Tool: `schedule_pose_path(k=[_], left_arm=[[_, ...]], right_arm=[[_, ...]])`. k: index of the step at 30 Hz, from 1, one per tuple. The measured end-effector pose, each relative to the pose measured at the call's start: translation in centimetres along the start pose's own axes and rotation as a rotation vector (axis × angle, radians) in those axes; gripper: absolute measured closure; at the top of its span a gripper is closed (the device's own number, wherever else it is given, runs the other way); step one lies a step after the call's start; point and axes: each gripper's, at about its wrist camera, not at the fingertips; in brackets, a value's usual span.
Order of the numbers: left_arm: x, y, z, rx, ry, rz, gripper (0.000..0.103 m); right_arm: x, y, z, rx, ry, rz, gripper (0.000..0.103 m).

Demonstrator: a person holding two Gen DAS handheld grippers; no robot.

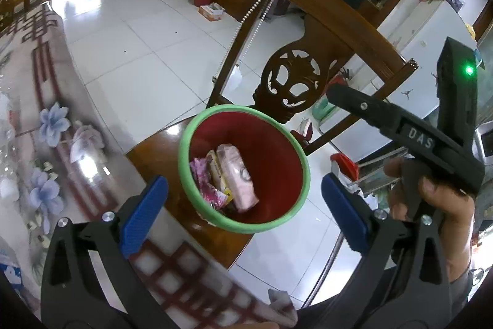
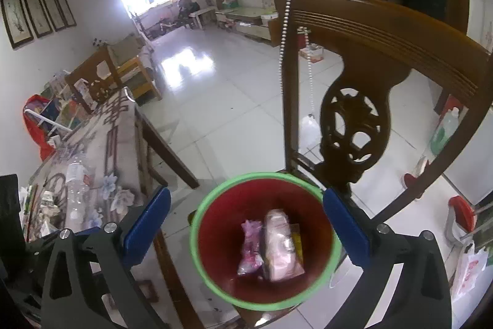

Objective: Collect trash
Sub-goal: 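Open both tools to drop the pink bag and strawberry box into the bucket, then move both tools back over the table toward the crumpled paper and bottle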

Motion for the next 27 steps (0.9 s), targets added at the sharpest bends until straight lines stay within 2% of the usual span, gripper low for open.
schedule_pose_path(k=[9, 19, 27], left_arm=[[5.5, -0.3, 2.8, 0.042, 0.08, -0.077, 0.005], [14.5, -1.7, 8.2, 0.116, 0.216, -0.178, 0.005], [20.0, -4.0, 12.7, 0.174, 0.306, -0.202, 0.005]], right_arm=[[0.4, -0.9, 5.6, 0.083, 0.074, 0.008, 0.008], [1.1, -3.0, 13.8, 0.202, 0.176, 0.019, 0.008], [1.0, -4.3, 20.6, 0.275, 0.267, 0.035, 0.008]])
Point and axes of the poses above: each gripper's, at about its wrist camera, not at the fingertips, and x roughly against the way its jaws point, z to its left, y to its top, and after that the axes turned 15 degrees about -z, right-handed
